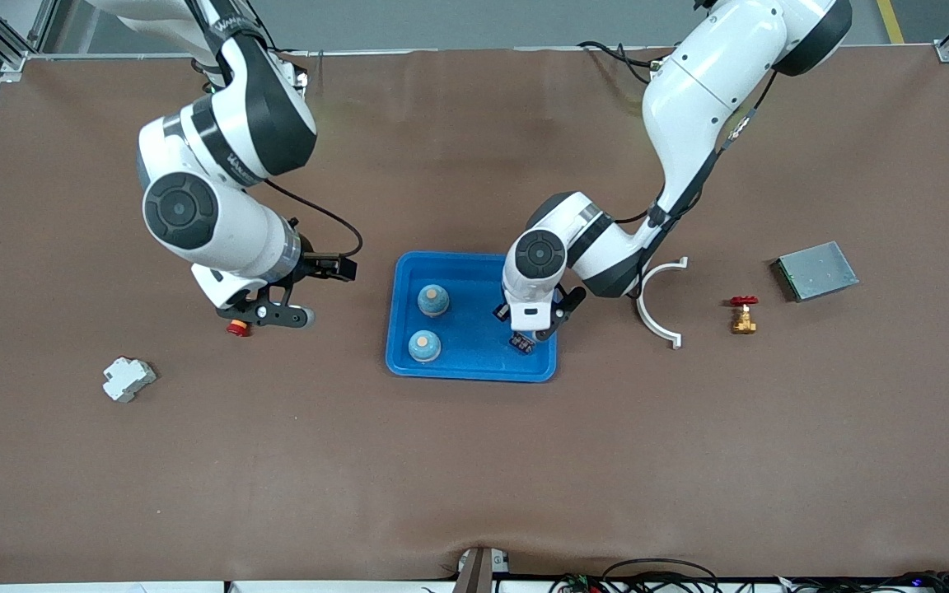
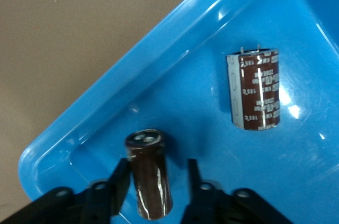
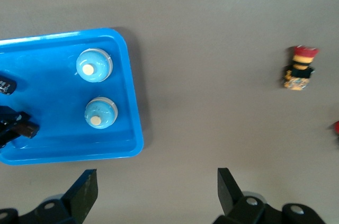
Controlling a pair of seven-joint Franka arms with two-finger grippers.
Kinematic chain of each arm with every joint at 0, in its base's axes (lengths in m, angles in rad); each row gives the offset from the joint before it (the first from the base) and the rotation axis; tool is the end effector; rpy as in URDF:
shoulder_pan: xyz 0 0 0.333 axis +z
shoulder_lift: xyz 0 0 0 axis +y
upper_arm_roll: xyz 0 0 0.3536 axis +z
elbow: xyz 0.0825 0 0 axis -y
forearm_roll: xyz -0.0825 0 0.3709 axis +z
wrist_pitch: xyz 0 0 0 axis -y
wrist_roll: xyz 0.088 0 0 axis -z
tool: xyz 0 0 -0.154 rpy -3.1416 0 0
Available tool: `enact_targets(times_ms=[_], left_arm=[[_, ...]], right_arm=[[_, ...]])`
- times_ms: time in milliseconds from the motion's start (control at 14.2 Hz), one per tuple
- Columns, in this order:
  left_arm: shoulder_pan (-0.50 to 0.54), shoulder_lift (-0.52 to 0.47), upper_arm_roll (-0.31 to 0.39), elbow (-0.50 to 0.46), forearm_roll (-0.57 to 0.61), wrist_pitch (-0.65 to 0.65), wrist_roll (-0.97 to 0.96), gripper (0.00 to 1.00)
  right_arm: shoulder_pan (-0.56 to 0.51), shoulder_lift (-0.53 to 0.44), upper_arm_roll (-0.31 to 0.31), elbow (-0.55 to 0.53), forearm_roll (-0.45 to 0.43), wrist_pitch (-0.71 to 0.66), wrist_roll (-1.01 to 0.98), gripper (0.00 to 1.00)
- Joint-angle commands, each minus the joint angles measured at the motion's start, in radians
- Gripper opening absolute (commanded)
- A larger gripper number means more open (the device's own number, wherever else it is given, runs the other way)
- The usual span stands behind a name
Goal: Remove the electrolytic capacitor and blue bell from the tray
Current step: 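Grasp a brown capacitor in the tray with the left gripper while the right gripper approaches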
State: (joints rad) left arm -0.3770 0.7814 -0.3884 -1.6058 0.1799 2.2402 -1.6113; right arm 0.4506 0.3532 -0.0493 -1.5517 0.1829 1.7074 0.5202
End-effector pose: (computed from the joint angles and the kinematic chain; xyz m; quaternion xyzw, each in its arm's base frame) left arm 0.5292 -0.4496 0.1769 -0.9144 -0.3967 0.0800 0.0129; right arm 0.5722 0.2744 0.4263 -0.9888 0.0795 0.1234 0.0283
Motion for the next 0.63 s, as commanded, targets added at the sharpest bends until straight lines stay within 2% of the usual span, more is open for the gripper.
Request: enact_targets(times_ms=[0, 70, 281, 562], left_arm=[[-0.013, -0.005, 0.006, -0.014, 0.039, 0.012, -0.022, 0.12], [-0.011, -0.008, 0.006, -0.016, 0.052, 0.012, -0.025, 0.0], [0.003, -0.039, 0.006, -0.014, 0.059, -0.011, -0.018, 0.0], [0.027, -0.161, 0.003, -0.009, 0.059, -0.141, 0.004, 0.0]], right_arm=[[-0.016, 0.041, 0.0, 0.024, 0.039, 0.006, -0.009, 1.0], [-0.012, 0.043, 0.0, 0.022, 0.038, 0.03, -0.009, 1.0], [0.014, 0.047, 0.0, 0.015, 0.038, 0.067, -0.002, 1.0], [0.06, 0.069, 0.0, -0.002, 0.036, 0.159, 0.021, 1.0]])
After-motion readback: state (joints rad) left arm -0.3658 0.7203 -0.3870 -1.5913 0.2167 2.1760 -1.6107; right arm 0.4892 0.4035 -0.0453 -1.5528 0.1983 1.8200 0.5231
